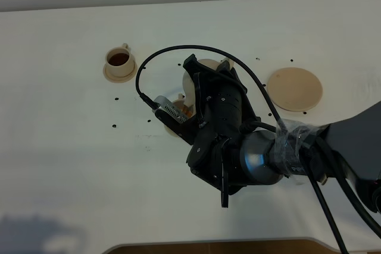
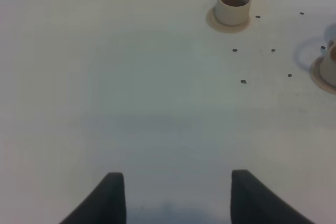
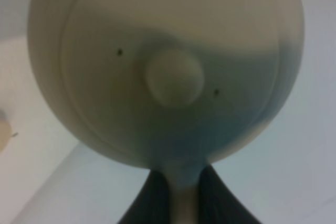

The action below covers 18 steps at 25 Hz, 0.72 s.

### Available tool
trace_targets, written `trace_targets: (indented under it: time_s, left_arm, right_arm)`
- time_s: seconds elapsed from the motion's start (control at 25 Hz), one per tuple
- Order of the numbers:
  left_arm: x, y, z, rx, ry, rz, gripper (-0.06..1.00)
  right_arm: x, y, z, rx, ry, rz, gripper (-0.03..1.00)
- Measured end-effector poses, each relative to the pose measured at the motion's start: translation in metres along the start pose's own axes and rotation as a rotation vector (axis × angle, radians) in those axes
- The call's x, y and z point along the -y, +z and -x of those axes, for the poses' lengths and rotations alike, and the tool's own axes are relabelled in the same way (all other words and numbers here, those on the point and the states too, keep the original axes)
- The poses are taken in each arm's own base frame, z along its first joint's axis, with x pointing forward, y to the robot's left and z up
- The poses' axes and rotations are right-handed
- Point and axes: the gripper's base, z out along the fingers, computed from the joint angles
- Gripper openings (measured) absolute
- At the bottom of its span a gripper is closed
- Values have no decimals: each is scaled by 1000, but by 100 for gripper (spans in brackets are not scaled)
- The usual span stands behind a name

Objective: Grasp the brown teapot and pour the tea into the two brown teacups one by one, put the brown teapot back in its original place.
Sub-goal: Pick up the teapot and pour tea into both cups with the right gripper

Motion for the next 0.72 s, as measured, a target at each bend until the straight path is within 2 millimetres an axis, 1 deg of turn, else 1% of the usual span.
trace_targets:
  time_s: [0.72]
  left_arm:
    - [0, 0, 0, 0, 0, 0, 49]
  right_arm:
    - [2, -3, -2, -40, -63, -14, 11]
